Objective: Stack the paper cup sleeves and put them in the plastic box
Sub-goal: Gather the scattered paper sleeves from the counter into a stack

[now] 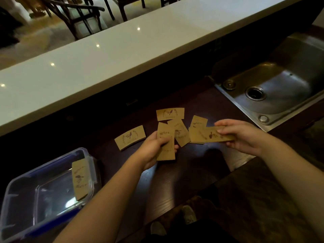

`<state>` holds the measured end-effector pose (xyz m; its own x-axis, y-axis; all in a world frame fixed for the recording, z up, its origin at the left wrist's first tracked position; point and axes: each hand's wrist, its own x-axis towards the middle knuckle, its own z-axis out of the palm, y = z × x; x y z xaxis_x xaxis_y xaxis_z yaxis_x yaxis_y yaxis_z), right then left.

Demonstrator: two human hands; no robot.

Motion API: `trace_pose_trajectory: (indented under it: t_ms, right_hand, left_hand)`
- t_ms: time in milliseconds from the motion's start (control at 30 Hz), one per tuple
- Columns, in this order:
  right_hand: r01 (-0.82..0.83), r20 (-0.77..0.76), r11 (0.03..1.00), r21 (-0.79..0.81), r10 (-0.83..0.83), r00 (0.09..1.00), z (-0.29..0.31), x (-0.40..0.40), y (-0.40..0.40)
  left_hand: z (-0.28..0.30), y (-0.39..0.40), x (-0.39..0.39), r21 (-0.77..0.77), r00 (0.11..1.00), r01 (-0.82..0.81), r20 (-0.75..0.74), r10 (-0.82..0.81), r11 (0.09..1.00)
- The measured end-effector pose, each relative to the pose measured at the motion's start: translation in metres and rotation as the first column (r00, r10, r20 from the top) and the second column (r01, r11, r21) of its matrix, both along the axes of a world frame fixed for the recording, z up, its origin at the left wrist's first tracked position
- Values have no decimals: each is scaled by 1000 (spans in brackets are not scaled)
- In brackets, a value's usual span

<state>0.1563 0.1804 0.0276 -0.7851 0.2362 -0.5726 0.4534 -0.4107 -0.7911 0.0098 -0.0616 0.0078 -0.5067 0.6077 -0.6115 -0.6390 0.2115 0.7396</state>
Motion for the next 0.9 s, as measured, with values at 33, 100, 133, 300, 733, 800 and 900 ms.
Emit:
trace_pose_trajectory:
  t_ms: [33, 100, 133, 300, 733, 800, 900]
  right_hand:
    - [86, -41, 996, -33, -87, 995, 4, -2, -8]
    - [227, -85, 969, -100, -235, 968, 7, -8, -30]
    - [269, -85, 957, -113, -279, 957, 8, -12, -43]
    - [207, -92, 978, -31, -209, 974, -4, -32, -116]
    - [-190, 76, 724, 663, 188, 979, -41, -50, -179]
    - [-148, 79, 738, 658, 127, 989, -47, -58, -166]
    - [-51, 90, 620, 783, -32, 995, -54, -73, -134]
  left_hand:
    - [-1, -5, 2, 34, 998, -57, 43, 55, 998]
    - [-5, -11, 4, 81, 982, -155, 118, 145, 985]
    - [-6, -14, 4, 98, 974, -190, 146, 175, 977]
    - [-2, -18, 13, 133, 943, -239, 269, 197, 962]
    - [-12, -50, 20, -122, 936, -350, -69, 344, 929]
    - [-11, -56, 19, -124, 942, -334, -83, 326, 934]
    - [-10, -62, 19, -150, 942, -332, -105, 319, 931]
